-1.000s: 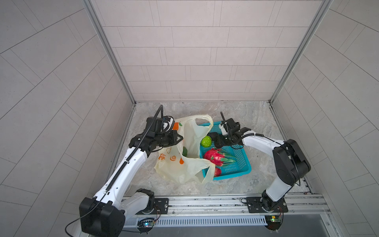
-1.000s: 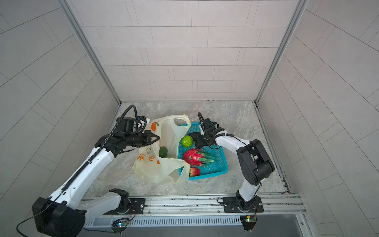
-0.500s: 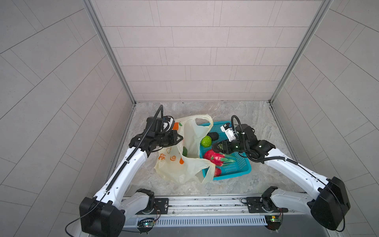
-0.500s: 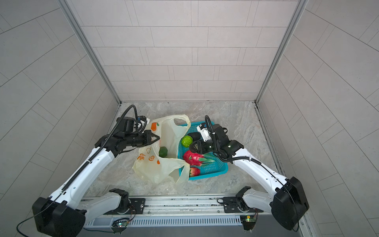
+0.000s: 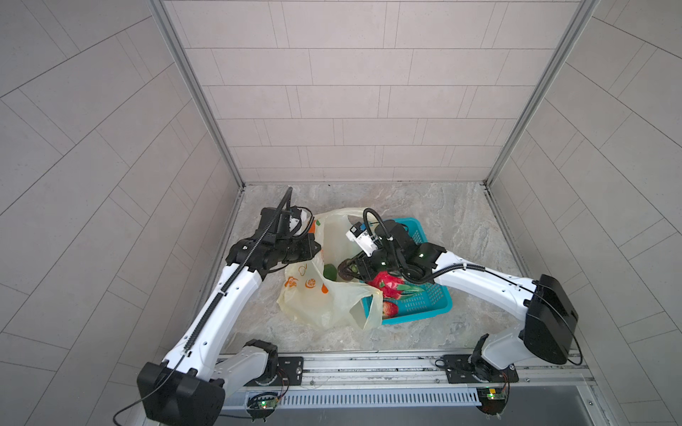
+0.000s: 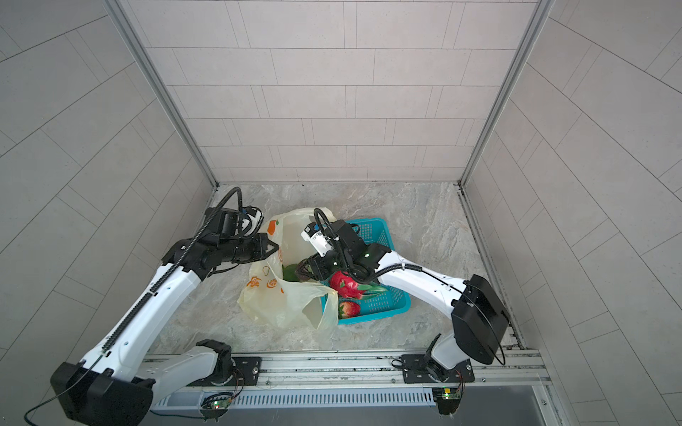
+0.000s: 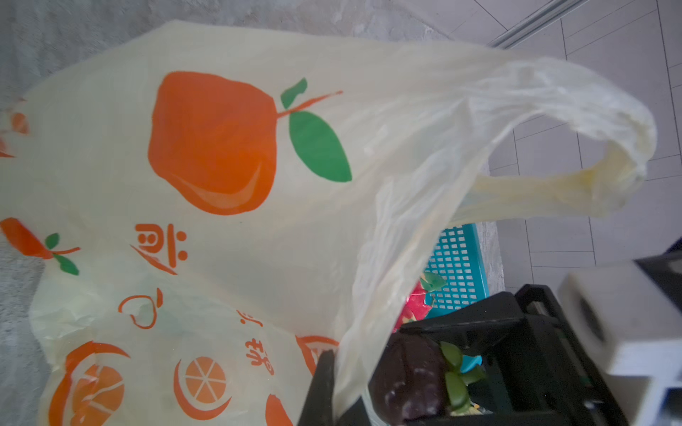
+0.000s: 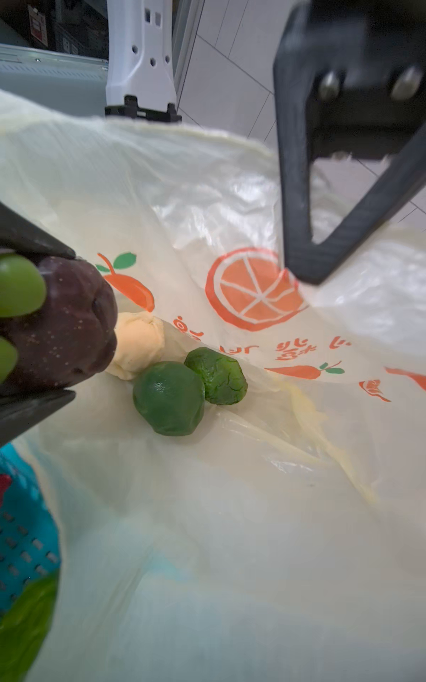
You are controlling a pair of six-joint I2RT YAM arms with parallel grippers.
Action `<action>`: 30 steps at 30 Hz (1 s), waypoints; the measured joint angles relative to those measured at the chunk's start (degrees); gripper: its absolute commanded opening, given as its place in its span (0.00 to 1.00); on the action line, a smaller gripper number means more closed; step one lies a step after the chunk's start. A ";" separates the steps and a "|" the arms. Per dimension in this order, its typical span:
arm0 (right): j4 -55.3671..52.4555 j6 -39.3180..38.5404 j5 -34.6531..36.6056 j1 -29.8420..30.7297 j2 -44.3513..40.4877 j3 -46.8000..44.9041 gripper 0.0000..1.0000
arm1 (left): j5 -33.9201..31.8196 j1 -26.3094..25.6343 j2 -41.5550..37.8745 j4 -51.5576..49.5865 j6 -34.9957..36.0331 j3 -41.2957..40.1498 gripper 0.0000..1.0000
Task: Place the fruits into the plastic bag
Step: Place the fruit in the plastic bag.
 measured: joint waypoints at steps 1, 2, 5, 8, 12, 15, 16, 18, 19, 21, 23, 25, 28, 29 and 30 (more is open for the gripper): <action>0.00 -0.20 0.17 0.42 1.44 0.92 0.37 | -0.70 0.00 -0.50 -0.98 0.50 0.46 0.00; 0.04 -0.37 0.35 0.81 2.56 1.64 0.37 | -1.07 0.00 -0.90 -1.57 0.79 0.63 0.00; 0.24 -0.90 0.85 2.29 5.57 3.30 0.38 | -1.95 0.00 -1.88 -3.10 1.53 0.74 0.00; -0.33 -1.88 1.86 3.82 9.11 5.31 0.40 | -2.01 0.00 -1.99 -4.04 1.66 0.74 0.00; -2.43 -3.82 3.34 5.57 13.57 7.80 0.46 | -1.97 0.00 -1.90 -4.13 1.66 0.74 0.00; -4.44 -5.05 3.87 6.43 15.37 8.83 0.52 | -1.81 0.00 -1.49 -4.09 1.66 0.74 0.00; -5.14 -5.35 3.98 6.60 15.89 9.31 0.55 | -1.77 0.00 -1.29 -4.07 1.66 0.74 0.00; -6.05 -5.99 4.04 6.69 16.68 10.25 0.63 | -1.73 0.00 -0.94 -4.02 1.66 0.74 0.00; -6.23 -6.16 4.13 6.71 16.87 10.45 0.69 | -1.70 0.00 -0.81 -3.98 1.64 0.74 0.00; -6.69 -6.34 4.42 6.71 16.94 10.43 0.77 | -1.70 0.00 -0.63 -3.80 1.64 0.74 0.00; -6.84 -6.73 4.98 6.69 16.92 10.29 0.81 | -1.70 0.00 -0.63 -3.65 1.64 0.74 0.00; -6.86 -6.62 5.68 6.69 16.63 10.05 0.82 | -1.70 0.00 -0.63 -3.52 1.64 0.72 0.00; -7.02 -6.62 6.51 6.69 15.10 9.40 0.81 | -1.68 0.00 -0.63 -3.19 1.62 0.72 0.00; -7.08 -6.64 6.78 6.69 14.43 9.18 0.81 | -1.68 0.00 -0.63 -3.10 1.62 0.72 0.00; -7.13 -6.75 7.19 6.67 13.49 8.92 0.81 | -1.68 0.00 -0.63 -2.99 1.57 0.70 0.00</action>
